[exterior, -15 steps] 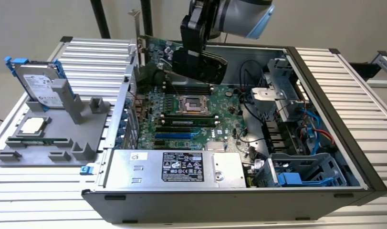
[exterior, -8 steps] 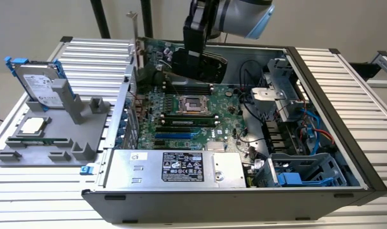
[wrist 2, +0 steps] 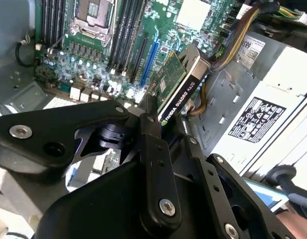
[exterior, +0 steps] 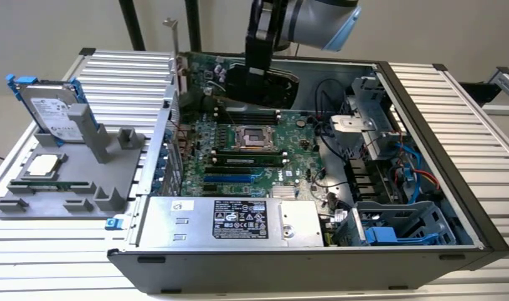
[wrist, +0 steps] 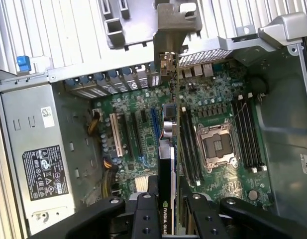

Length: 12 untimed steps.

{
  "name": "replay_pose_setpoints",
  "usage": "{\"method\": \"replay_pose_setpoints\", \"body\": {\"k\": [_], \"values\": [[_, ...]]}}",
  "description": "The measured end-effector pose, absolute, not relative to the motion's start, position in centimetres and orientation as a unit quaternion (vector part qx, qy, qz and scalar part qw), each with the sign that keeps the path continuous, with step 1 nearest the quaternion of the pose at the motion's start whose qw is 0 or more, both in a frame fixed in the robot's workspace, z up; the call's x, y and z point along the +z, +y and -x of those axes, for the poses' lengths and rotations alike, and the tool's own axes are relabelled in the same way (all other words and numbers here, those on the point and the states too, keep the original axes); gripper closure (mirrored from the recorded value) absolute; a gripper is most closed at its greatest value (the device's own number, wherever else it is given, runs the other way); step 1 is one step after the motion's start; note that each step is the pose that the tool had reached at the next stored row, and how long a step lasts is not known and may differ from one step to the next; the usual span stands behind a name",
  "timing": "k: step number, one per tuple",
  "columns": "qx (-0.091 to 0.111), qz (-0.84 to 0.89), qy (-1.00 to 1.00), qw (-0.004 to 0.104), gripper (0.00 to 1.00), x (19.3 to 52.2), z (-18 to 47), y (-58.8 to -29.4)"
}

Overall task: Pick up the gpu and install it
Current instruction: 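Insert the gpu into the slot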

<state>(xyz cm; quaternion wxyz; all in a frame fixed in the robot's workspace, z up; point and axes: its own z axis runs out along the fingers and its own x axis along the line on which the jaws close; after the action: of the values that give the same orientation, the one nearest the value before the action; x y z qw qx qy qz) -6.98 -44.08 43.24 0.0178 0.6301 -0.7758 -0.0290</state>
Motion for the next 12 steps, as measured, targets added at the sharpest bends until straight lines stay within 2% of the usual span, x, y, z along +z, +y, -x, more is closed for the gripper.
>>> {"method": "replay_pose_setpoints", "body": {"k": [12], "values": [[-0.028,-0.673,-0.739,0.019,1.00,43.24,6.98,-44.08]]}}
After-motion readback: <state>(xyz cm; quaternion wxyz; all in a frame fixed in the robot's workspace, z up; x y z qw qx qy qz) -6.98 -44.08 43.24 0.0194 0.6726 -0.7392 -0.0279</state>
